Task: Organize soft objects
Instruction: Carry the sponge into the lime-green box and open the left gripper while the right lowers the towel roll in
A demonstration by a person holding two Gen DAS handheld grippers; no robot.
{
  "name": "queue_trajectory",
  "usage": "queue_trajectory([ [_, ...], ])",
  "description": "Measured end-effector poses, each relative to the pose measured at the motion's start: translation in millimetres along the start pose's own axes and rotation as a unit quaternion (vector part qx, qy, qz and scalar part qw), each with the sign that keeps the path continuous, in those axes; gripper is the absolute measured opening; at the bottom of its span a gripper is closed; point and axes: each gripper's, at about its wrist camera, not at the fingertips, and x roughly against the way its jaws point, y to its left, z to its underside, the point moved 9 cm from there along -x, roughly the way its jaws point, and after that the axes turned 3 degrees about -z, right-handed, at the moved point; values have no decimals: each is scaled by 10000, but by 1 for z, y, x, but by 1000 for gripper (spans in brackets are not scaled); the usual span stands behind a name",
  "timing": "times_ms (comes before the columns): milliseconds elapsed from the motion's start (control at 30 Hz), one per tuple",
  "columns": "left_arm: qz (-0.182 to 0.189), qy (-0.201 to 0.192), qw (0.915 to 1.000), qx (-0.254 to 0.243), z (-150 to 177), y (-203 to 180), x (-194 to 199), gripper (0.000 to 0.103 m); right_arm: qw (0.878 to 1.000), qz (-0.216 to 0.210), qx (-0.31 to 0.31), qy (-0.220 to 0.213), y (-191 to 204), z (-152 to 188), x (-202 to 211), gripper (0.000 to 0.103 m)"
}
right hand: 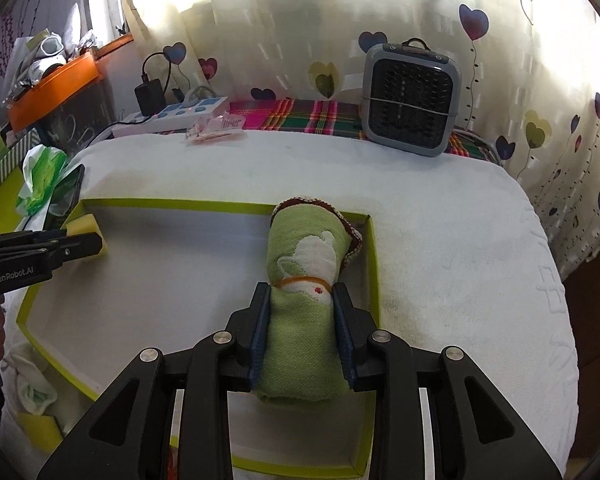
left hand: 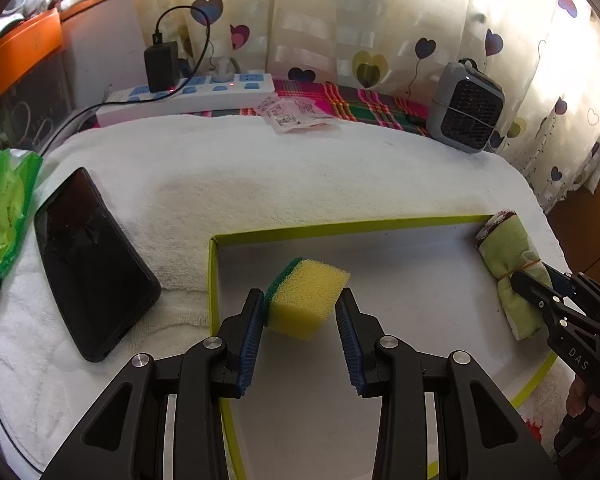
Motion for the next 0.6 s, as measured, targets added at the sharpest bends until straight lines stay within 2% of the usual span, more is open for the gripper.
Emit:
queue_trajectory([
  [333, -70, -63, 9999, -40, -2, -2, -4, 37, 9999, 64, -26, -151, 0, -1, -1, 38],
  [467, -73, -123, 9999, -92, -2, -5, -2, 49, 9998, 15, -85, -191, -1, -1, 0, 41],
  [600, -55, -148, 9999, -70, -2, -6, -1, 52, 9995, -79, -197, -222, -2, -2, 2, 45],
])
